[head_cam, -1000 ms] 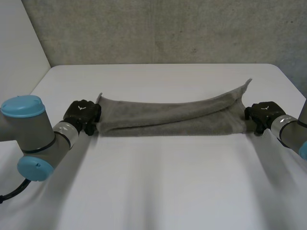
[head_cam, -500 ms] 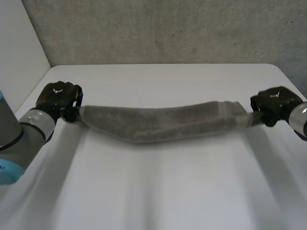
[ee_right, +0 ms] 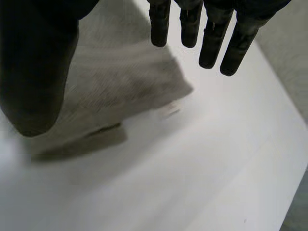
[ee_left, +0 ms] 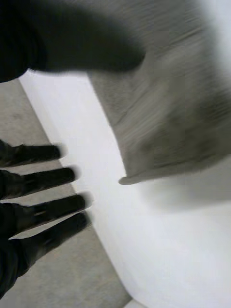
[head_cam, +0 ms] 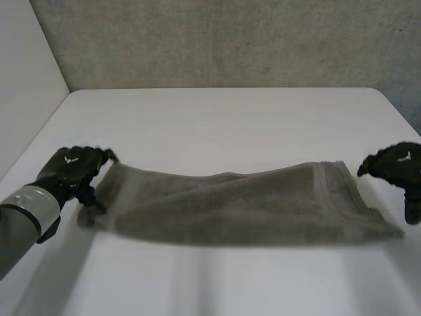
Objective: Fold the towel.
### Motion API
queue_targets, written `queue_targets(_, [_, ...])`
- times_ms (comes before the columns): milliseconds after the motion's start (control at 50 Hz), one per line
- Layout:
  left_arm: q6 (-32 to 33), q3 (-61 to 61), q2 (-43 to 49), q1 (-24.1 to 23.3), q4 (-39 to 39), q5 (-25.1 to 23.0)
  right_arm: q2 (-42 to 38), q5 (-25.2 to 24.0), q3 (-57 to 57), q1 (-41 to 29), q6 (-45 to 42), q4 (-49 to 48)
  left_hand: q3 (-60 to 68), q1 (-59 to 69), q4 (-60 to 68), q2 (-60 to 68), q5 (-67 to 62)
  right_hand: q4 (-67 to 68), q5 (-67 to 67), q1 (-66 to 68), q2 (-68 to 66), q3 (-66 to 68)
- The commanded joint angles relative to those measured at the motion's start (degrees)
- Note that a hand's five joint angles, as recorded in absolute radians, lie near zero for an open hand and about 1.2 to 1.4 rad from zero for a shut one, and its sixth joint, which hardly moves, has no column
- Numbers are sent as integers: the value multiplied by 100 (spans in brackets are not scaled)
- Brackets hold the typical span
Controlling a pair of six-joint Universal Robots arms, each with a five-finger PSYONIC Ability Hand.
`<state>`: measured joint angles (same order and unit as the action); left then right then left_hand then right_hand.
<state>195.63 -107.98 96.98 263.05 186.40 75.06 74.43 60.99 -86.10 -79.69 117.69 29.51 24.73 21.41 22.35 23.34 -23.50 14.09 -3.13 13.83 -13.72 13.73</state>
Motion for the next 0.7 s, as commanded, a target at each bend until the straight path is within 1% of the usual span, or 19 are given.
queue_targets(20, [-7, 487, 66, 9, 19, -141, -295, -184, 882, -108, 981, 29, -1401, -1069, -1163, -1262, 2278, -409, 313, -383, 372, -373])
queue_targets(40, [-7, 488, 67, 9, 19, -141, -297, -184, 885, -109, 984, 29, -1401, -1069, -1163, -1262, 2278, -409, 313, -383, 372, -373])
queue_targets(80, [2, 820, 364, -17, 27, -141, -796, -175, 1523, -170, 1579, 38, -1334, -1002, -1096, -1195, 2211, -409, 313, -383, 372, -373])
queue_targets(100, [2, 822, 366, -17, 27, -141, -798, -175, 1526, -170, 1582, 38, -1334, -1001, -1096, -1195, 2211, -409, 313, -383, 372, -373])
queue_targets(140, [-16, 1286, 908, -25, 19, -80, -1314, -88, 2112, -310, 1984, 55, -1283, -951, -1046, -1145, 2161, -409, 313, -383, 372, -373])
queue_targets(180, [-16, 1523, 1215, -52, -7, -62, -1586, -18, 2385, -433, 2082, 73, -1267, -934, -1029, -1128, 2144, -409, 313, -383, 372, -373])
queue_targets(200, [-16, 1525, 1218, -52, -8, -62, -1589, -17, 2388, -434, 2082, 73, -1266, -934, -1029, -1128, 2144, -409, 313, -383, 372, -373])
queue_targets(240, [-16, 1963, 1795, -140, 1, -53, -2166, 333, 2921, -757, 2179, 90, -1216, -884, -979, -1078, 2094, -409, 313, -383, 372, -373])
queue_targets(260, [-16, 1965, 1798, -140, 1, -53, -2169, 335, 2924, -759, 2179, 90, -1216, -884, -978, -1077, 2093, -409, 313, -383, 372, -373])
queue_targets(300, [-16, 2402, 2349, -184, 1, -53, -2633, 824, 3335, -1126, 2266, 82, -1099, -766, -861, -960, 1976, -409, 313, -383, 372, -373])
queue_targets(320, [-16, 2404, 2352, -184, 1, -53, -2635, 827, 3337, -1128, 2267, 82, -1098, -766, -861, -960, 1976, -409, 313, -383, 372, -373])
queue_targets(340, [-16, 2648, 2613, -210, -16, -53, -2809, 975, 3467, -1250, 2345, 73, -1098, -766, -861, -960, 1976, -409, 313, -383, 372, -373])
queue_targets(360, [-16, 2650, 2616, -210, -16, -53, -2976, 1115, 3556, -1356, 2390, 47, -1098, -766, -861, -960, 1976, -409, 313, -383, 372, -373])
queue_targets(400, [-16, 3096, 3053, -280, -60, -79, -3108, 1169, 3609, -1435, 2425, 29, -1082, -749, -844, -943, 1959, -301, 206, -276, 265, -266])
queue_targets(480, [-7, 3476, 3415, -377, -236, -79, -3312, 1178, 3662, -1638, 2504, -24, -1098, -766, -861, -960, 1976, 3, -99, 29, -40, 39])
queue_targets(520, [-7, 3756, 3617, -456, -472, -71, -3417, 1196, 3662, -1760, 2627, -199, -1098, -766, -861, -960, 1976, 388, -484, 414, -424, 423])
queue_targets(580, [-7, 3915, 3714, -491, -649, -62, -3496, 1222, 3618, -1796, 2724, -410, -1098, -766, -861, -960, 1976, 575, -670, 600, -611, 610])
queue_targets(640, [-16, 3942, 3714, -500, -684, -62, -3549, 1240, 3600, -1814, 2750, -498, -1098, -766, -861, -960, 1976, 643, -738, 668, -679, 678])
queue_targets(700, [-16, 3925, 3679, -509, -693, -53, -3576, 1240, 3565, -1849, 2759, -613, -1098, -766, -861, -960, 1976, 1030, -1125, 1055, -1066, 1065])
